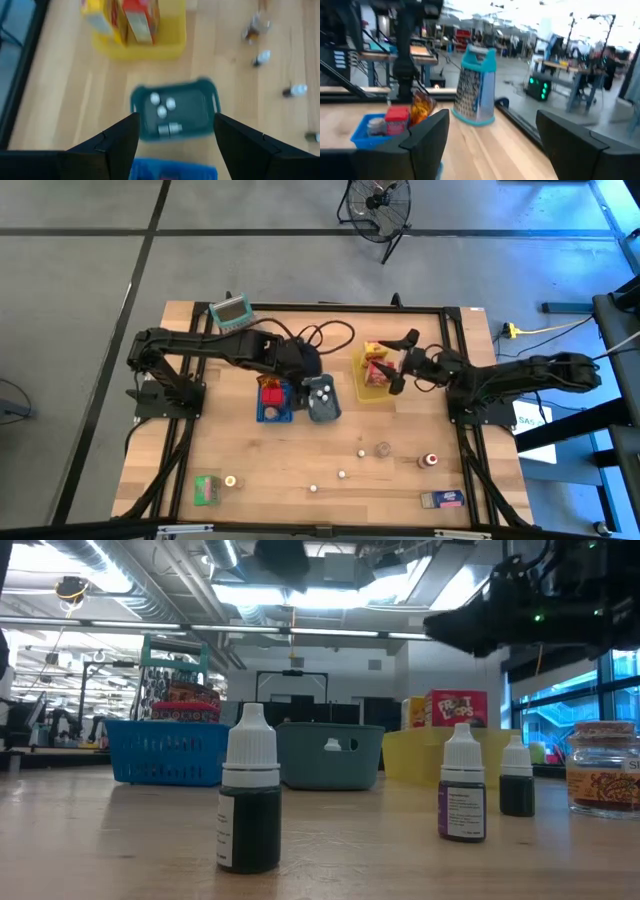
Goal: Pick & Place Kitchen Items
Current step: Put the small food coloring bottle into the gray bin
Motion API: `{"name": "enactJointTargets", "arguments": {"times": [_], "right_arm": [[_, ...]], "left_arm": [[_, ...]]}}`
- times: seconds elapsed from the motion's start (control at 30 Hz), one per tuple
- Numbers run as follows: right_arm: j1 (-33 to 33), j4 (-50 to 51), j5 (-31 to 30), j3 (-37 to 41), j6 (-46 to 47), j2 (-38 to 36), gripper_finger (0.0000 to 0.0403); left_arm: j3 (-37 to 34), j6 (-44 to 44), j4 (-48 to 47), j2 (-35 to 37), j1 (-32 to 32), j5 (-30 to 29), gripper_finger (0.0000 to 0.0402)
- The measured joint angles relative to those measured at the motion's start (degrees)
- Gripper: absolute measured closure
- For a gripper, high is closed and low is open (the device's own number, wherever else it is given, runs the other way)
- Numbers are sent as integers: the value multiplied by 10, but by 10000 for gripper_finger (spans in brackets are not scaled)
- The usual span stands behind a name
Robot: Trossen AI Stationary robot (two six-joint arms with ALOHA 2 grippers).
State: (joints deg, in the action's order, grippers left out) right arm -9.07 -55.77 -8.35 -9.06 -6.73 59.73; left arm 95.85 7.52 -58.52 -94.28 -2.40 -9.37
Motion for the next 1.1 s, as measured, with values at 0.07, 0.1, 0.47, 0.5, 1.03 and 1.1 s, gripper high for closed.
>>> {"name": "enactJointTargets", "arguments": {"times": [0.07,0.1,0.47,0.5,1.03,1.1], "right_arm": [[6,0,12,0,-2,-18,100],[9,-1,22,0,-2,-26,100],[54,-12,155,0,17,-85,100],[57,-20,167,0,14,-85,100],[82,-18,284,0,14,-85,100],[82,-5,315,0,15,-85,100]], "left_arm": [[0,7,-20,0,-5,0,153],[0,8,-22,0,-7,0,153],[1,67,-121,15,-49,60,153],[1,82,-134,17,-54,60,153],[1,301,-150,23,-161,93,153],[1,315,-150,23,-171,80,153]]}}
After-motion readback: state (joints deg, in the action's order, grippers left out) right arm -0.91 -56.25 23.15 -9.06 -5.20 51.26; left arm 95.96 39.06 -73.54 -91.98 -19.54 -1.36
